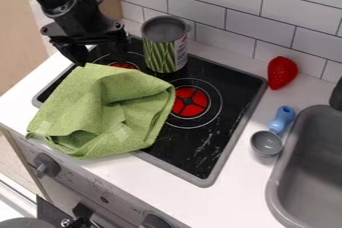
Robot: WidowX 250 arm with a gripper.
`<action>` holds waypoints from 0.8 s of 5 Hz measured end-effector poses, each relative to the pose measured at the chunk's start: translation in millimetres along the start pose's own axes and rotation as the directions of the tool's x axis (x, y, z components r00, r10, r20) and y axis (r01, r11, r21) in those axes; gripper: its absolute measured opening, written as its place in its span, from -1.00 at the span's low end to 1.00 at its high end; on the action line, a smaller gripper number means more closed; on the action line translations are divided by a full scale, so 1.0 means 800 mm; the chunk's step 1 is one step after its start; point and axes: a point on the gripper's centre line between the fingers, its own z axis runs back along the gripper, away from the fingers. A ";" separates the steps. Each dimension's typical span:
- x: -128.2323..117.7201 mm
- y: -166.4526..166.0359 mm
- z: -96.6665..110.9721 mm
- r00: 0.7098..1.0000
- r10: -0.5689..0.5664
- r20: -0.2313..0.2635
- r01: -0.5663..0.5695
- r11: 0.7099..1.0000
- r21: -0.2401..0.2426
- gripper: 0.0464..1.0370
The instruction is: Moved the green cloth to the right burner
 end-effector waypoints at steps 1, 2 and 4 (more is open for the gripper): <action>-0.008 0.000 -0.005 1.000 0.009 -0.028 -0.009 1.000 -0.001 0.92; -0.019 -0.003 -0.003 0.995 0.060 -0.084 -0.058 0.998 0.016 0.92; -0.052 -0.026 0.027 0.968 0.136 -0.212 -0.124 0.990 0.071 0.92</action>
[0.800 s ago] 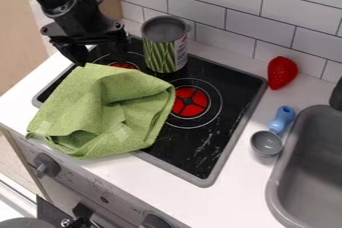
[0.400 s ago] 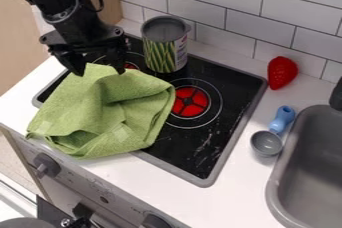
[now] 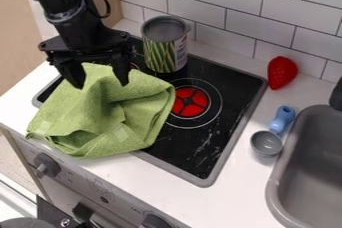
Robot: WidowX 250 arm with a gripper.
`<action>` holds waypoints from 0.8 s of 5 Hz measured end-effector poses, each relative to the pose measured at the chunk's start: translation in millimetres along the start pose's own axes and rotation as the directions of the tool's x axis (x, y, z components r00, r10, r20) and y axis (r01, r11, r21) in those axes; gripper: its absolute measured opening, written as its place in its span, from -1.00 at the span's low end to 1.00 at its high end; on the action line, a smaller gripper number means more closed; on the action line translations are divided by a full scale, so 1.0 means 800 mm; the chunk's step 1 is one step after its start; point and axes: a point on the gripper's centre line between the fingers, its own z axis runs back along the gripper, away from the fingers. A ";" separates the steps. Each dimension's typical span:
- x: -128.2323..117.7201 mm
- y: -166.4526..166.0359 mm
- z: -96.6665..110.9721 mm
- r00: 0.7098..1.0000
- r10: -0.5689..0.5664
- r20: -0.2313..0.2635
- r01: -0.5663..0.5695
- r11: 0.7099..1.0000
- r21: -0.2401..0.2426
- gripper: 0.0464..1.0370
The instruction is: Moved the green cloth to the right burner
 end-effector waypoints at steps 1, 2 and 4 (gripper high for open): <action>-0.012 -0.012 0.000 0.992 0.126 -0.021 -0.125 0.990 0.062 0.82; -0.018 -0.011 -0.011 0.983 0.184 0.003 -0.184 0.981 0.063 0.27; -0.019 -0.005 -0.028 0.958 0.284 0.031 -0.286 0.955 0.076 -0.77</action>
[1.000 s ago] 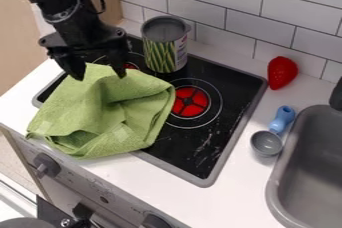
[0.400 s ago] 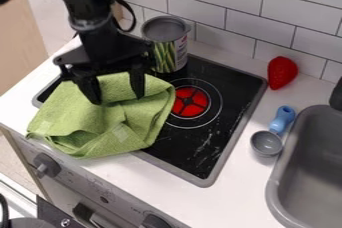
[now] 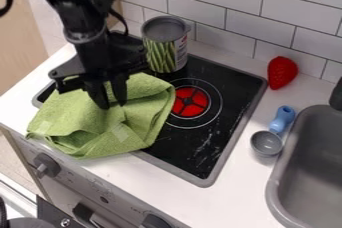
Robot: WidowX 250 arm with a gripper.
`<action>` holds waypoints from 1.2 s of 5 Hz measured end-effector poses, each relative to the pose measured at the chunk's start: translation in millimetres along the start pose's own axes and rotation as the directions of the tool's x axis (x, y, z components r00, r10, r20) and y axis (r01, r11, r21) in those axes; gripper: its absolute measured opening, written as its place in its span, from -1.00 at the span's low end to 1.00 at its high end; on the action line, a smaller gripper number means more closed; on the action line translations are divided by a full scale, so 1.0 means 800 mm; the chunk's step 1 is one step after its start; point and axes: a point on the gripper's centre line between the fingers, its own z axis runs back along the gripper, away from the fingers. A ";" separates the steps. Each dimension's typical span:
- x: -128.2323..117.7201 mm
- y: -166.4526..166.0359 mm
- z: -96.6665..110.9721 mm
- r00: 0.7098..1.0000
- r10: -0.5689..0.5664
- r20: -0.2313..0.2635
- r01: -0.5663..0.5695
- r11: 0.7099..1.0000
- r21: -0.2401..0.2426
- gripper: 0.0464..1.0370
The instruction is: Moved the green cloth to the right burner
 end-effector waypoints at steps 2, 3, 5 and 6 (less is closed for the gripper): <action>0.010 0.001 -0.028 0.999 0.039 0.022 -0.039 0.999 0.035 -0.99; 0.012 0.001 -0.052 0.998 0.055 0.030 -0.057 0.995 0.079 -0.99; 0.019 -0.011 -0.061 0.994 -0.065 -0.084 0.062 0.997 -0.042 -0.99; 0.010 -0.019 -0.061 0.993 -0.072 -0.096 0.068 0.997 -0.045 -0.99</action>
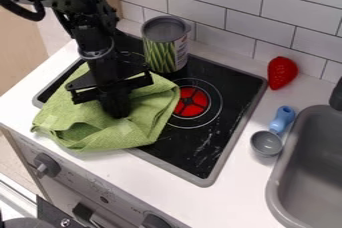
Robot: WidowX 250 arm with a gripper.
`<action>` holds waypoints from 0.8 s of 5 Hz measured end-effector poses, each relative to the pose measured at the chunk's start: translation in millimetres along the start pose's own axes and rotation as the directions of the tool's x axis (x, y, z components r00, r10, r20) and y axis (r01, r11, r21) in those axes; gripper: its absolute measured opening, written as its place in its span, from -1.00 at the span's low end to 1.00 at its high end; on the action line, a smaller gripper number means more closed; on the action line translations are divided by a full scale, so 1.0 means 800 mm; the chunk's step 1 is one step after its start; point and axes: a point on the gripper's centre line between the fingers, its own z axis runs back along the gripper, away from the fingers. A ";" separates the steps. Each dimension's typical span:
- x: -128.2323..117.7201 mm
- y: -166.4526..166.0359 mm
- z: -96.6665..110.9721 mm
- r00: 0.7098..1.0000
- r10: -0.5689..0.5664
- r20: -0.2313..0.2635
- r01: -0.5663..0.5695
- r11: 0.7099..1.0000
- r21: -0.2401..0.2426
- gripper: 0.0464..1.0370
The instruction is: Moved the green cloth to the right burner
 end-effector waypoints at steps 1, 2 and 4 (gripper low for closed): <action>-0.014 -0.021 0.000 1.000 0.008 -0.024 -0.008 1.000 -0.018 -0.99; -0.035 -0.051 -0.001 0.999 0.041 -0.025 -0.041 0.999 -0.008 -0.99; -0.061 -0.094 -0.002 0.997 0.072 0.038 -0.072 0.997 0.000 -0.99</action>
